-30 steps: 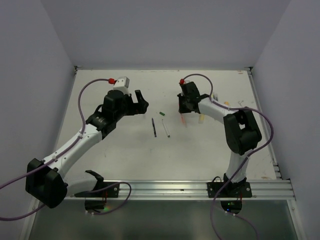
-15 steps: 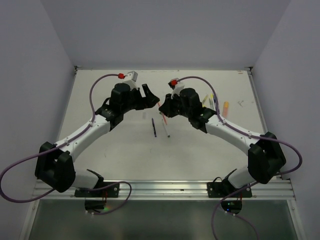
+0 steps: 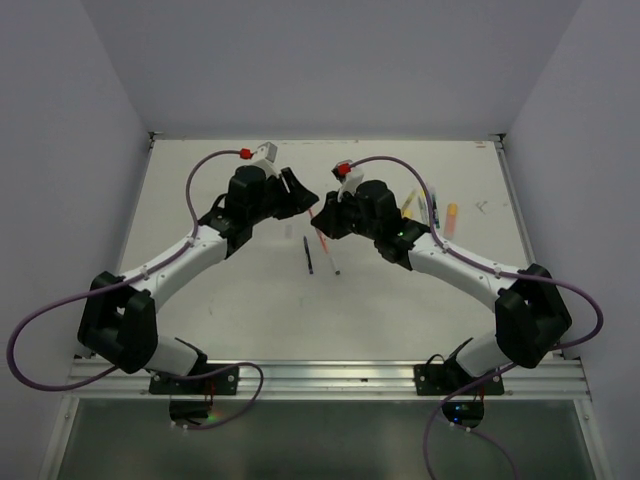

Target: Open the pen caps

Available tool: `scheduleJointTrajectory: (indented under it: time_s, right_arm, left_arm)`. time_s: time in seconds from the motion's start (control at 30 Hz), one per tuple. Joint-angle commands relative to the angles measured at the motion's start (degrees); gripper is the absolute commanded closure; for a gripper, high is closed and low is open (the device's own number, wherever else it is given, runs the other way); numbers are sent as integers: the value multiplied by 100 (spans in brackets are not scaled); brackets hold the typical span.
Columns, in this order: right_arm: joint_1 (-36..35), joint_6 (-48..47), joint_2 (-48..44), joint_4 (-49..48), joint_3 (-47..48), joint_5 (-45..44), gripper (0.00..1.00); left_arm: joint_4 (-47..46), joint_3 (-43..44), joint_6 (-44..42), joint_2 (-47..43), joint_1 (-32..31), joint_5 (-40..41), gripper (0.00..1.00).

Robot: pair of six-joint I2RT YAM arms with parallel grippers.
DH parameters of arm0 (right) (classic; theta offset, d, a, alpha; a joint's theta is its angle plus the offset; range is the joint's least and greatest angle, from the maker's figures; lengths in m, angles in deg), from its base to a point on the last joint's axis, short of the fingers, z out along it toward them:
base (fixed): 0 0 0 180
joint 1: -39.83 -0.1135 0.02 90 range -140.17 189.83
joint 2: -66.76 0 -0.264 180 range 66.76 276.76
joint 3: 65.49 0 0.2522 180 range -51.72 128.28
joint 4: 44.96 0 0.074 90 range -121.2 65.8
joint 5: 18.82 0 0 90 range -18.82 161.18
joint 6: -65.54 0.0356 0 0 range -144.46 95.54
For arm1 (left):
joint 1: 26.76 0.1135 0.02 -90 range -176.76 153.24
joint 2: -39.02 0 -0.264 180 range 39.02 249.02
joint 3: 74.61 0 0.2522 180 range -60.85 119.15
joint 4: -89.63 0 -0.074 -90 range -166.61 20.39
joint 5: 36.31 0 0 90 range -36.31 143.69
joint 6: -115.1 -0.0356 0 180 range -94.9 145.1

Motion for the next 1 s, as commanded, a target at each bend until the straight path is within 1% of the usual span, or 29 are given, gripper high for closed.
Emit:
scheduleJointTrajectory:
  time_s: [0.0, 0.07, 0.1, 0.17, 0.2, 0.27, 0.3, 0.33, 0.4, 0.43, 0.5, 0.6, 0.73, 0.77, 0.8, 0.87, 0.9, 0.97]
  right_arm:
    - [-40, 41, -244, -344, 8, 129, 100]
    - [-49, 41, -218, -371, 17, 146, 100]
    - [-49, 58, -217, -380, 17, 164, 100]
    - [-49, 67, -217, -406, 17, 173, 100]
    - [-49, 67, -209, -432, 9, 181, 100]
    - [-57, 58, -182, -450, 17, 190, 100]
    - [-49, 67, -130, -450, 26, 243, 95]
    - [-49, 67, -112, -459, 35, 287, 90]
    - [-49, 102, -94, -485, 35, 340, 77]
    - [-49, 146, -51, -511, 35, 357, 68]
    - [-49, 172, 2, -520, 52, 384, 63]
    - [-49, 164, 143, -503, 149, 436, 59]
    - [-66, 137, 266, -494, 246, 454, 59]
    - [-66, 129, 327, -468, 254, 428, 60]
    - [-66, 129, 345, -433, 255, 436, 63]
    - [-75, 120, 380, -415, 255, 454, 72]
    - [-75, 120, 372, -415, 255, 454, 84]
    - [-93, 85, 363, -362, 237, 428, 95]
  left_arm:
    - [-299, 300, 112, 103, -27, -144, 49]
    - [-290, 326, 112, 156, -27, -136, 58]
    - [-290, 326, 121, 174, -27, -127, 66]
    - [-299, 326, 121, 200, -27, -109, 77]
    - [-299, 326, 121, 192, -27, -83, 88]
    - [-299, 326, 121, 183, -27, -48, 96]
    - [-316, 326, 104, 165, -27, -30, 100]
    - [-325, 326, 77, 148, -27, -21, 100]
    - [-343, 326, 51, 130, -27, -39, 100]
    - [-352, 326, 51, 104, -27, -56, 100]
    - [-369, 326, 16, 86, -27, -74, 100]
    - [-387, 326, -19, 34, -27, -135, 100]
    - [-448, 265, -28, -54, -27, -127, 100]
    - [-474, 265, -20, -63, -27, -135, 100]
    - [-527, 273, -20, -72, -27, -144, 100]
    - [-536, 335, -28, -72, -27, -179, 100]
    - [-562, 344, -46, -72, -27, -171, 100]
    - [-589, 353, -37, -81, -27, -109, 100]
